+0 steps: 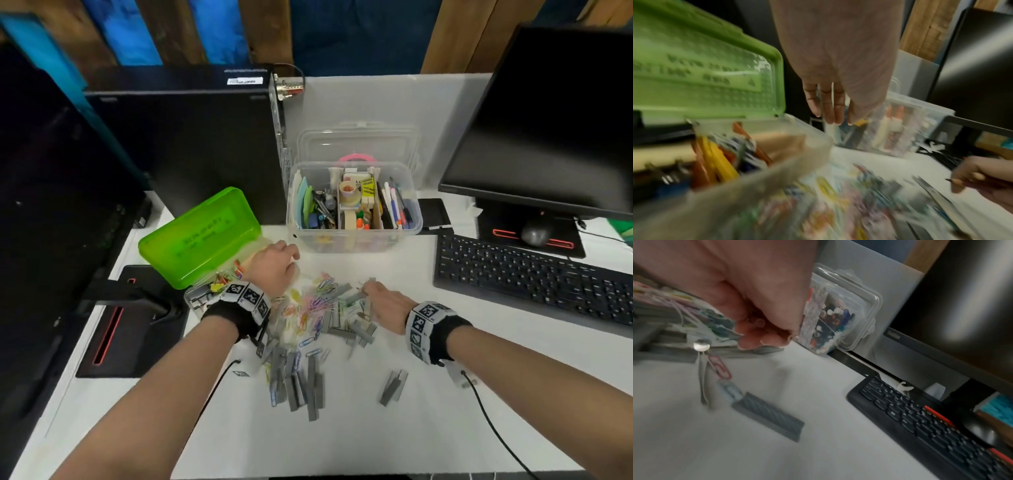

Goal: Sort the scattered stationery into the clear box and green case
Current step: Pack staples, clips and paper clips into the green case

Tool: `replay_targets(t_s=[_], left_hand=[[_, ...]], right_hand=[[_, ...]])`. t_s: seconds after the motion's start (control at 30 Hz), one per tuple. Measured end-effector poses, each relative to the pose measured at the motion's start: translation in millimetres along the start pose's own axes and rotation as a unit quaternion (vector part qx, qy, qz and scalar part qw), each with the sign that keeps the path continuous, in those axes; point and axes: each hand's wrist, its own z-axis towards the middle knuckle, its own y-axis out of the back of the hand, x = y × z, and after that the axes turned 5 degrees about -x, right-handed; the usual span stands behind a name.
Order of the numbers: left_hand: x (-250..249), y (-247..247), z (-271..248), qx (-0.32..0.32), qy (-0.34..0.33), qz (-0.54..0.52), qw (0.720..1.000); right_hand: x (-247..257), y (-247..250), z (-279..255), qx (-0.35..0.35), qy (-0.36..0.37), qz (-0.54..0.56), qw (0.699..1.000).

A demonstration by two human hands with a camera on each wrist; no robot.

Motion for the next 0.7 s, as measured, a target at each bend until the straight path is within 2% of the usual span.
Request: replay_targets(t_s=[0.2, 0.4, 0.53, 0.6, 0.7], left_hand=[[15, 9, -13, -0.013, 0.020, -0.017, 1.000], [18, 11, -25, 0.012, 0.035, 0.000, 0.999], [1, 9, -27, 0.004, 0.004, 0.009, 1.000], [-14, 6, -23, 0.002, -0.019, -0.004, 1.000], [-39, 5, -8, 0.000, -0.043, -0.041, 0.998]], right_hand=[[18, 4, 15, -0.030, 0.010, 0.047, 0.998], [23, 3, 15, -0.029, 0.008, 0.061, 0.998], [15, 7, 13, -0.030, -0.008, 0.060, 0.998], [7, 10, 14, -0.043, -0.025, 0.111, 0.993], [2, 26, 17, -0.107, -0.023, 0.238, 0.965]])
